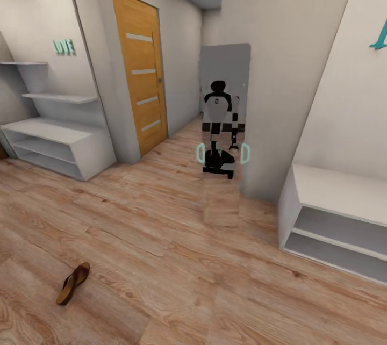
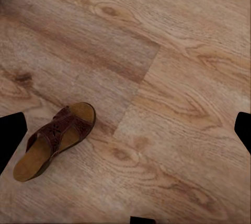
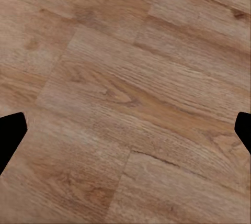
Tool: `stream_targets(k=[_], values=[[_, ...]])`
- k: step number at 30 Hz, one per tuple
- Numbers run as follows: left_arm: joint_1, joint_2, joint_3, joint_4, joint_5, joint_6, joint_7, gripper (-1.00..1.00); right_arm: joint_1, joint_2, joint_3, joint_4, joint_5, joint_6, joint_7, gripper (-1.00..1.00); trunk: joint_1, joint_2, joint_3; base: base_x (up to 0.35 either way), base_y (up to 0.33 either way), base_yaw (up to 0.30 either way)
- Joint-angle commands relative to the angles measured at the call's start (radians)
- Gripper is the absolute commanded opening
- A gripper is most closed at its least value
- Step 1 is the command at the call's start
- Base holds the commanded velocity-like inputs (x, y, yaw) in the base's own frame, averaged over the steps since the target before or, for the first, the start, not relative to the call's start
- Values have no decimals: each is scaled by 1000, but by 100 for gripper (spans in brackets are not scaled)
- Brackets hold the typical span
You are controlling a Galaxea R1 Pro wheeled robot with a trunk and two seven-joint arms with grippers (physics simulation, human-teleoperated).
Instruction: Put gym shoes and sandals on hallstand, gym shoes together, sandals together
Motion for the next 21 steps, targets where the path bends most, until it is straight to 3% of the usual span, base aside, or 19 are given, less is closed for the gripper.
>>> stream_targets(k=[1, 12, 21], values=[[-1, 0, 1, 1, 1, -3, 0, 100, 0, 0, -1, 0, 0, -3, -1, 100, 0, 0, -1, 0, 304, 124], [-1, -2, 2, 1, 1, -3, 0, 100, 0, -3, 1, -2, 4, -3, 6, 100, 0, 0, -2, 0, 269, 22], [-1, -1, 2, 0, 0, -3, 0, 100, 0, -5, 1, -3, 5, -3, 7, 100, 0, 0, -2, 0, 25, 0]])
